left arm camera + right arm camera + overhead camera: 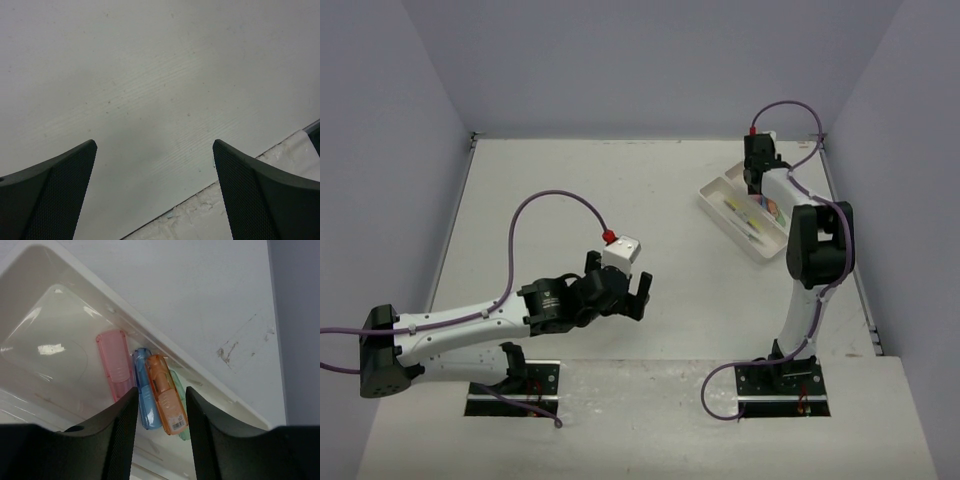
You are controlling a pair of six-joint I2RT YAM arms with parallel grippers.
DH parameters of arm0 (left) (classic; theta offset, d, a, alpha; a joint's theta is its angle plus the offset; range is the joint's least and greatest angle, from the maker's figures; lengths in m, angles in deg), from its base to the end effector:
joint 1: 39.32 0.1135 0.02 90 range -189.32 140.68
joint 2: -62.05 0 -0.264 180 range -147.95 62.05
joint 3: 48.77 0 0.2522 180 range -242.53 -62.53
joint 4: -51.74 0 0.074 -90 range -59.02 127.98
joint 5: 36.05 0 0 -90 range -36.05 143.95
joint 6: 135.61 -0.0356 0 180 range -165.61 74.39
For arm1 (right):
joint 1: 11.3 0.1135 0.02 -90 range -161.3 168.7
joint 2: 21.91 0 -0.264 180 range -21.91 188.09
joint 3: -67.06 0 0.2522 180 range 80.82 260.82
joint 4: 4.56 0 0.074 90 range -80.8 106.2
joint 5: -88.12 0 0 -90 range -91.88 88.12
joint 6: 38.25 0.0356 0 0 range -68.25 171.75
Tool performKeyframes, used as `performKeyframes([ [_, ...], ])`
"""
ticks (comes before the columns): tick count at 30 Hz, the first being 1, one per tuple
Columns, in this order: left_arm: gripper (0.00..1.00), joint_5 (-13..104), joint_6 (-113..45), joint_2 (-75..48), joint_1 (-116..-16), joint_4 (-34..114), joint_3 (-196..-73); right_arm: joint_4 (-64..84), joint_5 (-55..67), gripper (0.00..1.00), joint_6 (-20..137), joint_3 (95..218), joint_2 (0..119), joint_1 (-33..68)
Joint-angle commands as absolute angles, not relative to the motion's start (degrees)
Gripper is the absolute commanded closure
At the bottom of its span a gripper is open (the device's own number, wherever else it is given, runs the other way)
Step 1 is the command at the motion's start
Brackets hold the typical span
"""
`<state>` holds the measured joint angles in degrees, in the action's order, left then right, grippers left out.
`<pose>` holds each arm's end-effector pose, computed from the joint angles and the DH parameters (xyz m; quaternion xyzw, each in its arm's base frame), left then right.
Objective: Sort the stationery into containers
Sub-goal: Place the stationery in the storage box, then reset both arms
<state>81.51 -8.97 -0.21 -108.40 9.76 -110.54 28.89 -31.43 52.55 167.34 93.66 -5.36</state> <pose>0.0965 -0.2063 0.2737 0.1561 0.8803 -0.1804 0.4101 0.4459 0.0287 0.2062 0.0492 0.9080 -0.2182 0.3541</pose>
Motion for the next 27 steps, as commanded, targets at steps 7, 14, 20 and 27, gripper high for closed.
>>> performKeyframes([
  [7, 0.0, 88.1, -8.3, -9.1, -93.9, 7.4, -121.4, 36.6, -25.0, 0.43, 64.4, 163.1, 67.4, -1.9],
  [14, 0.0, 86.9, -11.4, -9.9, -81.9, 5.2, -133.0, 40.9, -17.7, 0.01, 68.6, 151.7, 39.2, 2.5],
  [20, 0.0, 93.7, -14.2, -2.5, -79.3, 3.2, -133.5, 48.4, -16.0, 0.01, 68.2, 148.5, 22.6, 3.1],
  [27, 0.0, 93.1, -18.9, 11.2, -79.3, 3.3, -130.8, 53.9, -11.0, 0.01, 68.1, 145.0, 13.0, 3.2],
])
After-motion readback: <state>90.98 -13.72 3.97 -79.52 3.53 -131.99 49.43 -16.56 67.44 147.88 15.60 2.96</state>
